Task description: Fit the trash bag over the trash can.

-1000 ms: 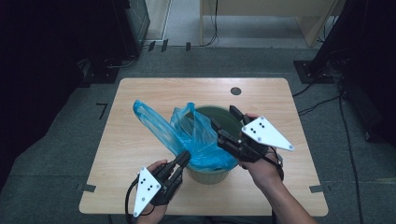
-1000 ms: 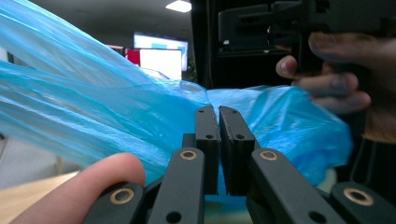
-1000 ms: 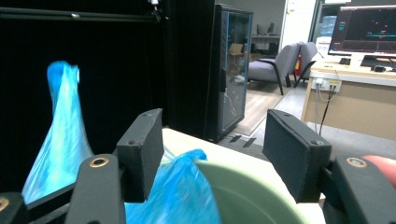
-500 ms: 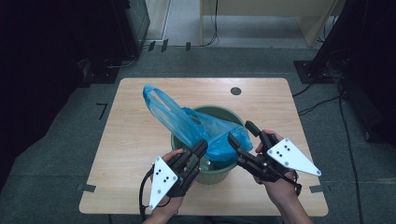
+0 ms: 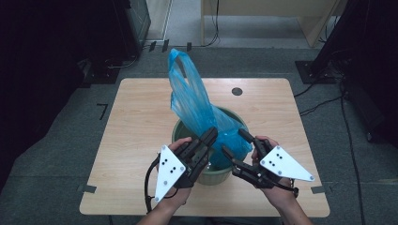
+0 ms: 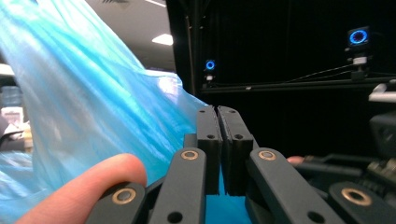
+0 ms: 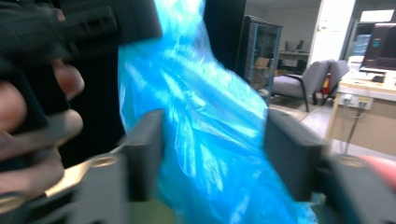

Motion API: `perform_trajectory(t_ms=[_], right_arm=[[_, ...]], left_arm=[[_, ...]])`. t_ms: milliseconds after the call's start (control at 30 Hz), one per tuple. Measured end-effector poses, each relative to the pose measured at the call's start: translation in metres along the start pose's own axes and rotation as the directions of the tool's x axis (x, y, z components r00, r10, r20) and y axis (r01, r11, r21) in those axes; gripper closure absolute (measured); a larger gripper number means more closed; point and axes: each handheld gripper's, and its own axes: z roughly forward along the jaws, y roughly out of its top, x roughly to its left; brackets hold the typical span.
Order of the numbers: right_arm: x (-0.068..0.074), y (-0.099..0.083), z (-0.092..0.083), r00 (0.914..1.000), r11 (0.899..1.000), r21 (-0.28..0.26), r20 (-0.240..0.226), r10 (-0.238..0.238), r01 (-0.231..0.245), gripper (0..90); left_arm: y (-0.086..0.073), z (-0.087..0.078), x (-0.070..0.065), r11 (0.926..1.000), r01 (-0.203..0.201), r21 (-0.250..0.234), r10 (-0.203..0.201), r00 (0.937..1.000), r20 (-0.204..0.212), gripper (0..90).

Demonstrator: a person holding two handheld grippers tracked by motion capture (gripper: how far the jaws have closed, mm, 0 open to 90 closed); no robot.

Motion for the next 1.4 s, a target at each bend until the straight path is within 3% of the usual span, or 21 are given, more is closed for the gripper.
perform_trajectory(t_ms=[133,200,367,533,667,800,933,1000,1133,1200,1267,1400], right_arm=[[0.003,-0.002,0.001,0.9989,1.0,0.007,0.044,-0.017,0.016,77.9],[0.002,-0.003,0.0,0.9977,1.0,-0.006,0.068,-0.005,0.005,86.9],[-0.008,-0.003,-0.008,0.9913,0.997,-0.07,0.123,0.045,-0.037,90.0],[-0.016,-0.002,-0.016,0.9853,0.99,-0.13,0.153,0.075,-0.055,90.0],[-0.02,-0.001,-0.024,0.9852,0.981,-0.187,0.15,0.082,-0.054,90.0],[-0.023,0.0,-0.029,0.9853,0.975,-0.215,0.143,0.094,-0.061,90.0],[-0.024,-0.002,-0.031,0.9891,0.967,-0.245,0.109,0.099,-0.069,90.0],[-0.023,-0.003,-0.032,0.9911,0.965,-0.254,0.096,0.092,-0.065,90.0],[-0.021,-0.004,-0.034,0.9962,0.961,-0.271,0.05,0.072,-0.056,89.0],[-0.021,-0.005,-0.034,0.998,0.962,-0.269,0.028,0.056,-0.047,88.1],[-0.021,-0.006,-0.034,0.9984,0.963,-0.266,0.032,0.047,-0.037,88.2],[-0.026,-0.007,-0.036,0.9966,0.964,-0.263,0.058,0.058,-0.04,88.3]], left_arm=[[0.004,0.0,-0.004,0.9998,-0.002,-0.018,0.003,0.9998,0.017,87.1],[0.004,-0.001,-0.004,0.9998,-0.007,-0.021,0.007,0.9997,0.024,85.1],[-0.002,-0.005,-0.006,0.9995,-0.022,-0.022,0.024,0.997,0.073,61.3],[-0.011,-0.012,-0.003,0.9992,-0.04,0.0,0.039,0.9972,0.064,56.3],[-0.017,-0.016,0.01,0.9999,-0.002,0.017,0.001,1.0,0.002,55.2],[-0.018,-0.015,0.022,0.9981,0.054,0.03,-0.053,0.9973,-0.05,51.3],[-0.016,-0.007,0.031,0.9909,0.125,0.05,-0.121,0.9888,-0.088,44.6],[-0.015,-0.003,0.037,0.9812,0.187,0.048,-0.183,0.9797,-0.082,44.1],[-0.012,0.005,0.038,0.9749,0.217,0.051,-0.214,0.9752,-0.058,46.9],[-0.01,0.007,0.039,0.9723,0.229,0.048,-0.227,0.9732,-0.034,61.4],[-0.008,0.006,0.038,0.9758,0.216,0.036,-0.214,0.9761,-0.036,74.4],[-0.003,-0.001,0.045,0.9801,0.197,0.023,-0.196,0.9797,-0.042,86.6]])
